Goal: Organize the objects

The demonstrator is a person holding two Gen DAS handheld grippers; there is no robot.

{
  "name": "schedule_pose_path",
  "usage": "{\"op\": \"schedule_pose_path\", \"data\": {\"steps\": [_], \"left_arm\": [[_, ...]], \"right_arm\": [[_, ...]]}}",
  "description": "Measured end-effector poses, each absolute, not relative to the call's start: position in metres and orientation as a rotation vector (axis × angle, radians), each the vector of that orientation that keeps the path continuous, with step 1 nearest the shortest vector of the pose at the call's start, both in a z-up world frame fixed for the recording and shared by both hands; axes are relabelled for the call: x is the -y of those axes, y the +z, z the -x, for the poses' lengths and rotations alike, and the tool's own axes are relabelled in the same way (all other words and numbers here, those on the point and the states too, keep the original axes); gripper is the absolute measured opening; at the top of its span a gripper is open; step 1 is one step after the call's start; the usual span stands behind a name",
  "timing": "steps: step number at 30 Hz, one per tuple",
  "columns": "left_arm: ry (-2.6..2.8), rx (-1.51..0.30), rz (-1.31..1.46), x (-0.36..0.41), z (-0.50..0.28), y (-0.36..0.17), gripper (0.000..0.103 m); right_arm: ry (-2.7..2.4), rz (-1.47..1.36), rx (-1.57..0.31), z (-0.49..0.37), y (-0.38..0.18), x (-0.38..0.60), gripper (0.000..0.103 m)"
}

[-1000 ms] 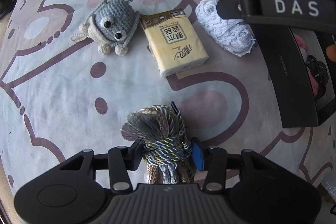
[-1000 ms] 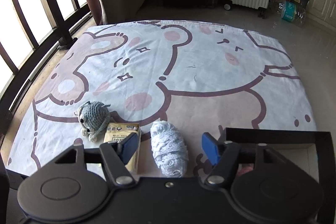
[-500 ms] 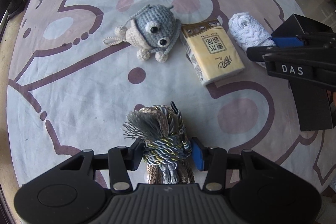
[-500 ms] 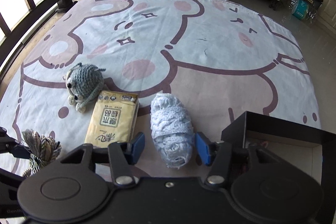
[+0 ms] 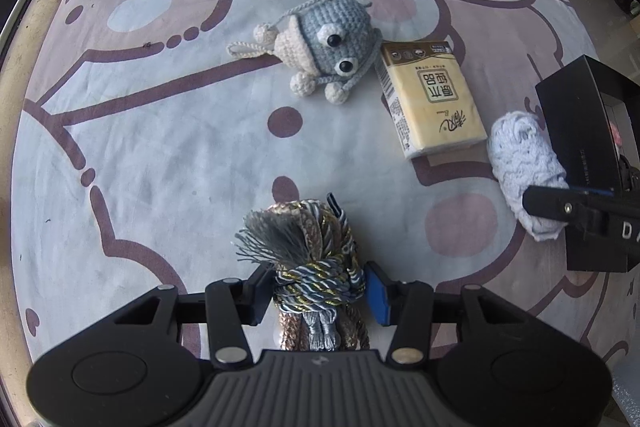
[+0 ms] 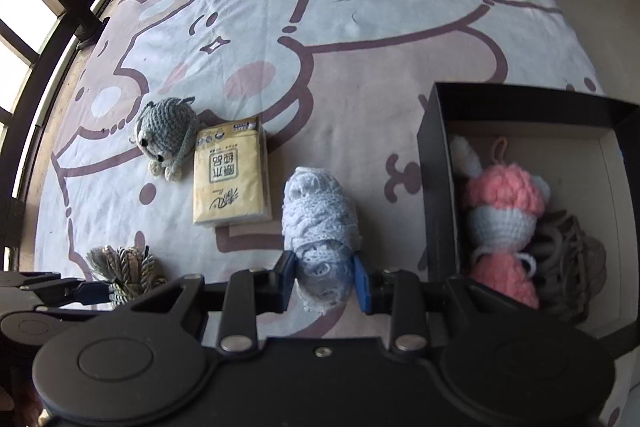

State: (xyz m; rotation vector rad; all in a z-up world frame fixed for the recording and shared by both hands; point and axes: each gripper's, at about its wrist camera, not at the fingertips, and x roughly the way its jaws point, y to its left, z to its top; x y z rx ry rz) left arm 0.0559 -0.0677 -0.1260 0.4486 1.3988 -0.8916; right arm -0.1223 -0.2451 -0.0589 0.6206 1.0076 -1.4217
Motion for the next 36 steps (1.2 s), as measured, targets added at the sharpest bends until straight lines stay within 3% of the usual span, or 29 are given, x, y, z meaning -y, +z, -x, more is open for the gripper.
{"op": "schedule_pose_path", "data": {"steps": [3, 6, 9, 14, 18, 23, 36], "left_arm": [[-0.879, -1.409, -0.444, 0.068, -0.055, -0.124, 0.053], [-0.879, -1.423, -0.466, 0.068, -0.052, -0.126, 0.068], [-0.869, -1.428, -0.479, 0.068, -0.051, -0.128, 0.068], [-0.84, -1.429, -0.466, 0.066, -0.054, -0.128, 0.064], [-0.85, -1.443, -0.431, 0.066, -0.055, -0.126, 0.049], [-0.833, -1.407, -0.444, 0.067, -0.052, -0.12, 0.049], [-0.832, -1.324, -0.355, 0.052, -0.052, -0.076, 0.048]], "right_arm": [[-1.413, -0.686, -1.024, 0.119, -0.063, 0.235, 0.032], [-1.401, -0.671, -1.07, 0.112, -0.07, 0.232, 0.033], [-1.41, -0.656, -1.083, 0.11, -0.073, 0.233, 0.038], [-1.405, -0.642, -1.092, 0.11, -0.076, 0.24, 0.046], [-1.385, -0.646, -1.099, 0.111, -0.08, 0.243, 0.045], [-1.367, -0.626, -1.112, 0.108, -0.079, 0.241, 0.039], [-1.324, -0.524, -1.016, 0.092, -0.045, 0.217, 0.038]]}}
